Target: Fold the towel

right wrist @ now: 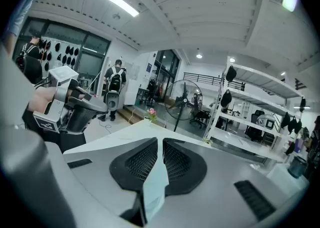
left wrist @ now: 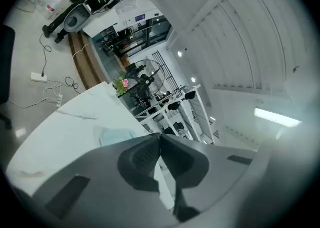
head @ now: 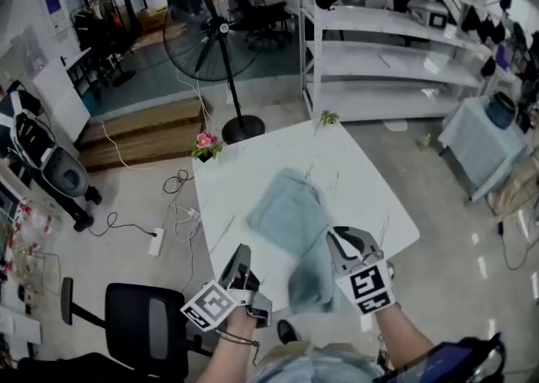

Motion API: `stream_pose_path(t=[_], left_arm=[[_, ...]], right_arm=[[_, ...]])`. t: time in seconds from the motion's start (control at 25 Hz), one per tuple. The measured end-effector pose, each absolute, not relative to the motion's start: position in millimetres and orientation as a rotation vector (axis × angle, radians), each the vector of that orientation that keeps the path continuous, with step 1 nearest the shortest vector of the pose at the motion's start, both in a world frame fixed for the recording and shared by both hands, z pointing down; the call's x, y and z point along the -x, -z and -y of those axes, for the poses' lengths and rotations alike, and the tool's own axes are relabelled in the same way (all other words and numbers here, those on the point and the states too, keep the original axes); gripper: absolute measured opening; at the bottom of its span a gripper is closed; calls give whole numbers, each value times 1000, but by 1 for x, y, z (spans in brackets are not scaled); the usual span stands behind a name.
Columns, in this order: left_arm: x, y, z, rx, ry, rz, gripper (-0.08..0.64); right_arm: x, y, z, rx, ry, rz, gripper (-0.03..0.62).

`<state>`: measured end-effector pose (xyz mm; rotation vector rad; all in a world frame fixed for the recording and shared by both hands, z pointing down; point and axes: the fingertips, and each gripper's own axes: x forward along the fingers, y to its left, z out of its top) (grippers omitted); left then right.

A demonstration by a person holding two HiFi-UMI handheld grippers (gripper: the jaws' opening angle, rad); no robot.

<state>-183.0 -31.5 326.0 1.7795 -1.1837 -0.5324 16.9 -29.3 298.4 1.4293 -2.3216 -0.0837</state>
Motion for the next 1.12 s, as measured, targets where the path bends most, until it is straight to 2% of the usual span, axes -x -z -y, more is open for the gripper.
stream_pose_path(t=[0.28, 0.48, 0.56, 0.72, 0.92, 1.12], left_arm=[[202, -312, 80, -1861, 505, 1222, 9], [199, -352, 109, -1786, 440, 1269, 19], [196, -375, 121, -1757, 411, 1285, 97], [192, -428, 145, -1692, 320, 1355, 189], [193, -490, 159, -1527, 175, 1470, 245], [193, -511, 169, -1447, 107, 1518, 250]], right_arm=[[9, -272, 79, -1403, 150, 2349, 48], [18, -288, 118, -1313, 111, 2391, 48], [21, -305, 132, -1254, 88, 2399, 48], [24, -344, 157, -1135, 28, 2412, 49], [19, -392, 178, -1002, -60, 2418, 49], [13, -415, 201, -921, -94, 2426, 49]])
